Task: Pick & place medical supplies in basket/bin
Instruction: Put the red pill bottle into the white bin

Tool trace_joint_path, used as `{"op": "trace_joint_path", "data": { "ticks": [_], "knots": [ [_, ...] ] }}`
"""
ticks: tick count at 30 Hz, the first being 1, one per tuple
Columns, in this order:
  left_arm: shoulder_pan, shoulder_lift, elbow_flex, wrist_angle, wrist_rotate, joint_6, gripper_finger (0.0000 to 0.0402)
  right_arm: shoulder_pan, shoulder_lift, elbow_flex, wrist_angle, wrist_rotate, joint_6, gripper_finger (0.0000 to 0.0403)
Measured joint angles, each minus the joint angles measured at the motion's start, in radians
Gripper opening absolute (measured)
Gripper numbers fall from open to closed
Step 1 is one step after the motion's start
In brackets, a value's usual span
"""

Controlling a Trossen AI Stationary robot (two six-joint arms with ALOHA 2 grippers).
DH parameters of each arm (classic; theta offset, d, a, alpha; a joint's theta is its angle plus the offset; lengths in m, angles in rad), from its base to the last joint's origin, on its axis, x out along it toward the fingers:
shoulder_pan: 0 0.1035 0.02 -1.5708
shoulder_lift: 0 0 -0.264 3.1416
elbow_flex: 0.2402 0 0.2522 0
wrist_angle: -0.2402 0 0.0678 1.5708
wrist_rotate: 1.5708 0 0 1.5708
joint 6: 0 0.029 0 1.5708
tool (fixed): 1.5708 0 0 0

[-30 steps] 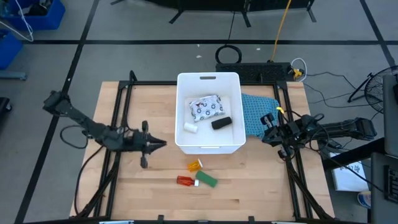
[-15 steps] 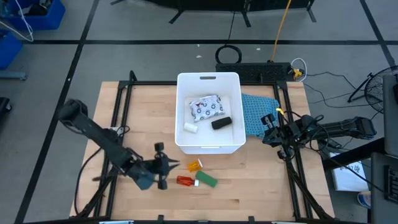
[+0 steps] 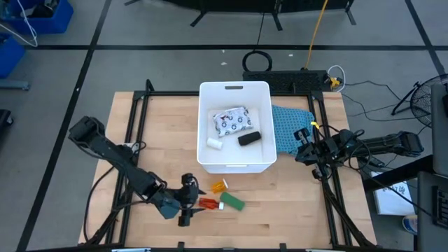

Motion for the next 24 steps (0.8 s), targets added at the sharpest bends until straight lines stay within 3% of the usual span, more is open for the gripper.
{"op": "trace_joint_path", "data": {
  "ticks": [5, 17, 24],
  "knots": [
    [0.000, 0.001, 0.000, 0.000, 0.026, -0.051, 0.0288, 0.000, 0.000, 0.000, -0.003, 0.000, 0.000, 0.0000],
    [-0.004, 0.150, 0.000, 0.032, 0.073, -0.055, 0.0261, 0.000, 0.001, 0.000, -0.006, 0.000, 0.007, 0.0000],
    [0.024, 0.222, 0.000, 0.039, 0.095, -0.078, 0.0296, 0.000, 0.001, 0.000, -0.005, 0.001, 0.004, 0.0000]
  ]
}}
